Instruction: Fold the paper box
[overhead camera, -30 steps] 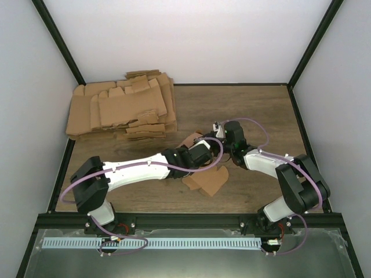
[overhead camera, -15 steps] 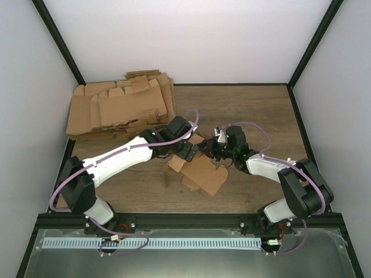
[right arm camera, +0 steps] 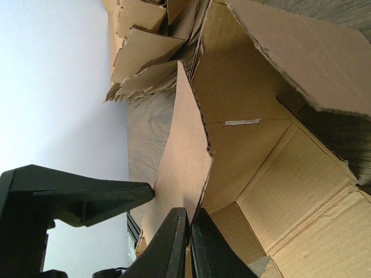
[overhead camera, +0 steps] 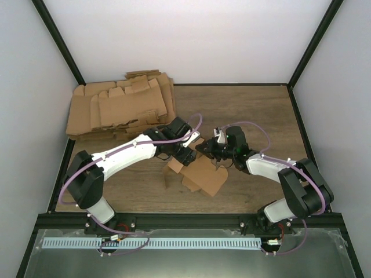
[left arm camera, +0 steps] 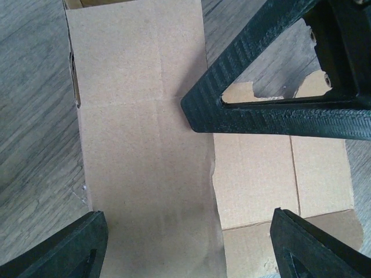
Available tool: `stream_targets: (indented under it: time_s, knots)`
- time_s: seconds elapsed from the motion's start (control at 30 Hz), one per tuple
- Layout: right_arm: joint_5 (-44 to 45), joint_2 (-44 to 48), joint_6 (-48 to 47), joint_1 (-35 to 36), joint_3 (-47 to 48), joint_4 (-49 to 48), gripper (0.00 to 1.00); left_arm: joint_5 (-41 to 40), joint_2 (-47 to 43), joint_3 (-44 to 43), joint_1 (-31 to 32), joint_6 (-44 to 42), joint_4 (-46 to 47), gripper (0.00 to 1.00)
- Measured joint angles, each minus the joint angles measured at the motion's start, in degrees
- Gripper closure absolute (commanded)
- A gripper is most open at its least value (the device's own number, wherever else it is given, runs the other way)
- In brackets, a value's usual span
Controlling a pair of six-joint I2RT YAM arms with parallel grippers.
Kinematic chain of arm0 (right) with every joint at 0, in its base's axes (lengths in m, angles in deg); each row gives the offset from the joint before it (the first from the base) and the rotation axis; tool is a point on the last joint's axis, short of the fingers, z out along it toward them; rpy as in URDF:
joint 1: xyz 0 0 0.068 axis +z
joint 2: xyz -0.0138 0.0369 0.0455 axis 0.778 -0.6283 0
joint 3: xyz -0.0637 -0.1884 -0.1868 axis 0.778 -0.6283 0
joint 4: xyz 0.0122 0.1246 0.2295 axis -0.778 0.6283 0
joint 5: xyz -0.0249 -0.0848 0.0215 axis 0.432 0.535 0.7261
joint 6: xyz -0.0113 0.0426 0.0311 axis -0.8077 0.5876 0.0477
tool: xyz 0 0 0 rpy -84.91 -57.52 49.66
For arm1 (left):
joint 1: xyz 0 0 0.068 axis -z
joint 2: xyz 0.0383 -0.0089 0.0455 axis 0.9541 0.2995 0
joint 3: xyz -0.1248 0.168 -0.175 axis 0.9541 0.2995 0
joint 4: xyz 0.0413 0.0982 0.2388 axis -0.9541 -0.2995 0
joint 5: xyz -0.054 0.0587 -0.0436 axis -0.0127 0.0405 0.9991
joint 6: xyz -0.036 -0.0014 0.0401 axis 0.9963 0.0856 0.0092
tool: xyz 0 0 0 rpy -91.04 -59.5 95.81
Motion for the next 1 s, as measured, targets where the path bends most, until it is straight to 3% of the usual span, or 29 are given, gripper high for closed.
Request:
stream_targets:
  time_s: [0.13,0.37,0.57,1.0]
  knots:
    - [0.0,0.0,-0.42,0.0,0.17,0.37,0.94,-0.98,0.28,-0.04,0.04,-0.55,0.02,0.25]
    - [-0.37,0.0,-1.2,0.0,0.24,0.85,0.94,-2.47,0.48,-0.24,0.04,-0.66,0.07,0.16]
    - [-0.42,0.0,-1.49,0.0,0.24,0.98,0.94,-3.21,-0.26,-0.2,-1.53,-0.22,-1.03,0.15]
    - [-0.42,0.0,-1.9,0.0,0.28,1.36,0.93,-0.96,1.03,-0.09,-3.02,-0.83,-1.05,0.24]
